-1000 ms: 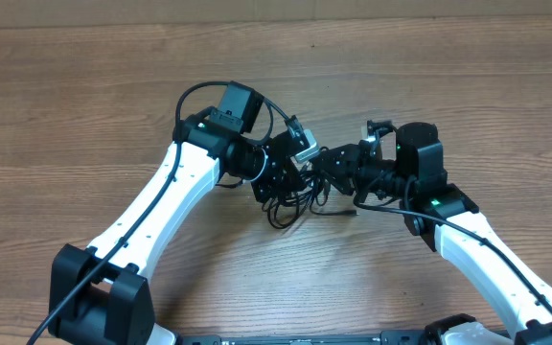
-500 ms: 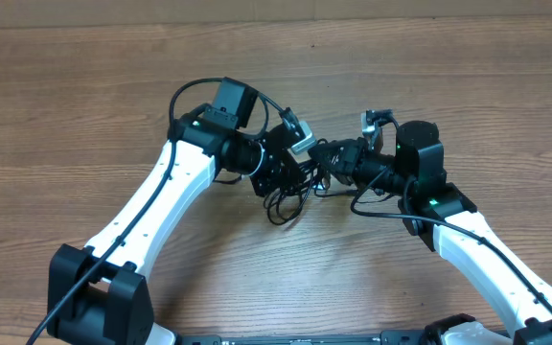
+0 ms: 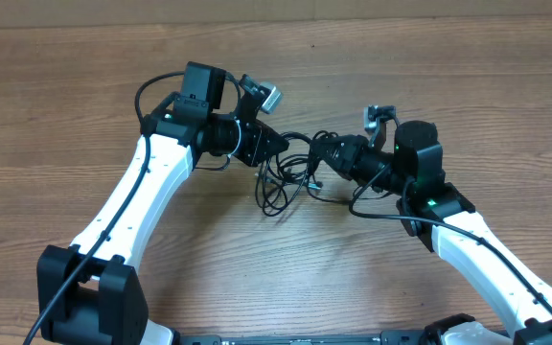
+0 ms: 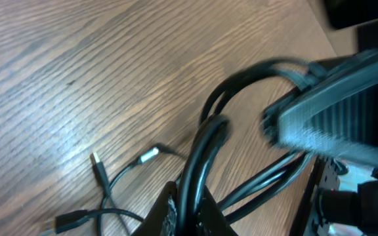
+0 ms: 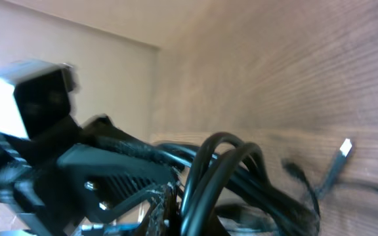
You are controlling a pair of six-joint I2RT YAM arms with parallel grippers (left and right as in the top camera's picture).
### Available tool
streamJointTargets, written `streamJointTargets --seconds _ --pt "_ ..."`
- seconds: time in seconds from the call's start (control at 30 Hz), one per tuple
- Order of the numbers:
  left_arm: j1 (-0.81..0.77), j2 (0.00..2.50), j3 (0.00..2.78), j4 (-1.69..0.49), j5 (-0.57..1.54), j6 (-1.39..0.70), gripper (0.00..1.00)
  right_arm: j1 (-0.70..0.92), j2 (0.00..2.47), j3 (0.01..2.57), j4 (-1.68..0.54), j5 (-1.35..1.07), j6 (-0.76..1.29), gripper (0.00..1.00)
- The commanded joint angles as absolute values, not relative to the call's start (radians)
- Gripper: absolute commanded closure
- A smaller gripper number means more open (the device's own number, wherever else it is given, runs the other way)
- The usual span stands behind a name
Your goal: Untangle cables
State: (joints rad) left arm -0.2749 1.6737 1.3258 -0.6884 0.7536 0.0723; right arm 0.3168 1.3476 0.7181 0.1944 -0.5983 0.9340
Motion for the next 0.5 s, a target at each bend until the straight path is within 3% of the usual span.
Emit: streamJointTargets --seconds 0.0,0.3,0.47 --pt "-0.269 1.662 1.344 -0.711 0.703 -0.001 0.96 0.318 1.335 0.721 0.303 -0.557 0.915 0.96" --pt "-0.273 1.662 1.344 -0.762 0.706 0.001 0.96 0.299 1.335 0.722 0.574 -0.536 0.915 0.96" --pt "-0.296 1.662 1.344 -0.821 0.727 0.139 0.96 0.204 1.335 0.723 0.705 -0.535 0.911 0.96"
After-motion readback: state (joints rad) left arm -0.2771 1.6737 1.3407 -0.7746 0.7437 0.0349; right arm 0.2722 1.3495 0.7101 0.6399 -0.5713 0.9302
